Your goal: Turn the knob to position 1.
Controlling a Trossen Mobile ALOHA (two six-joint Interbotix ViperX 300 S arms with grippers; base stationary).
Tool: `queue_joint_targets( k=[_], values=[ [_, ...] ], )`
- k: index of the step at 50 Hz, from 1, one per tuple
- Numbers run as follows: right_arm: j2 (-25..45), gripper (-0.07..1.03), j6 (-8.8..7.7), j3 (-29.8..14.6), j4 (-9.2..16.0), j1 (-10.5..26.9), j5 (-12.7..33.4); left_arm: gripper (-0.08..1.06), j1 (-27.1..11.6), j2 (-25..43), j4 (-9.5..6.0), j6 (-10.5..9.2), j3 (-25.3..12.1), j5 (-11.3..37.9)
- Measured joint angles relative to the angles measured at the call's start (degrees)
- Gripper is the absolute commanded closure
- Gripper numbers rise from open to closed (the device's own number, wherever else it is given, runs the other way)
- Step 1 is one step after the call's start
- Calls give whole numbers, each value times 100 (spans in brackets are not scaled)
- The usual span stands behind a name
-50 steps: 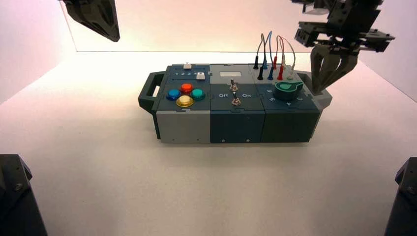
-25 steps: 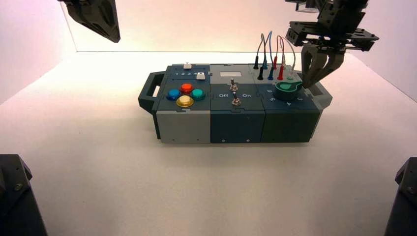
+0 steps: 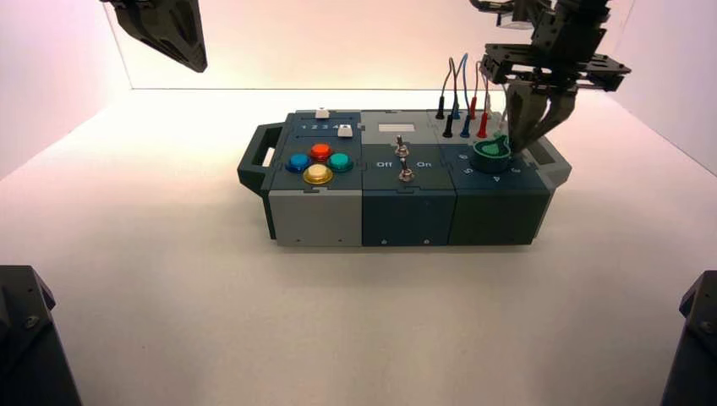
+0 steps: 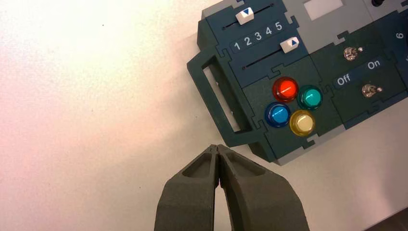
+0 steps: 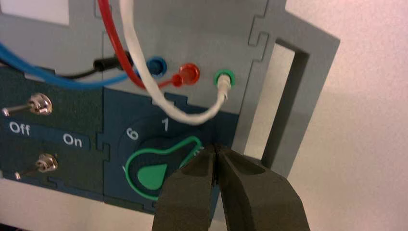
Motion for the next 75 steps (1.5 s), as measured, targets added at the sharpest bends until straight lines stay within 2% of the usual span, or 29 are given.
queue_joint_targets(
  k=[31,48,75],
  values=[
    [229,98,0,-404,9,53,44,101,0,9,9,35,0,-9],
    [369,98,0,-545,132,211,88,101,0,9,9,62,0,-9],
    [413,98,0,-580,167,246,149,101,0,9,9,79,0,-9]
  ],
)
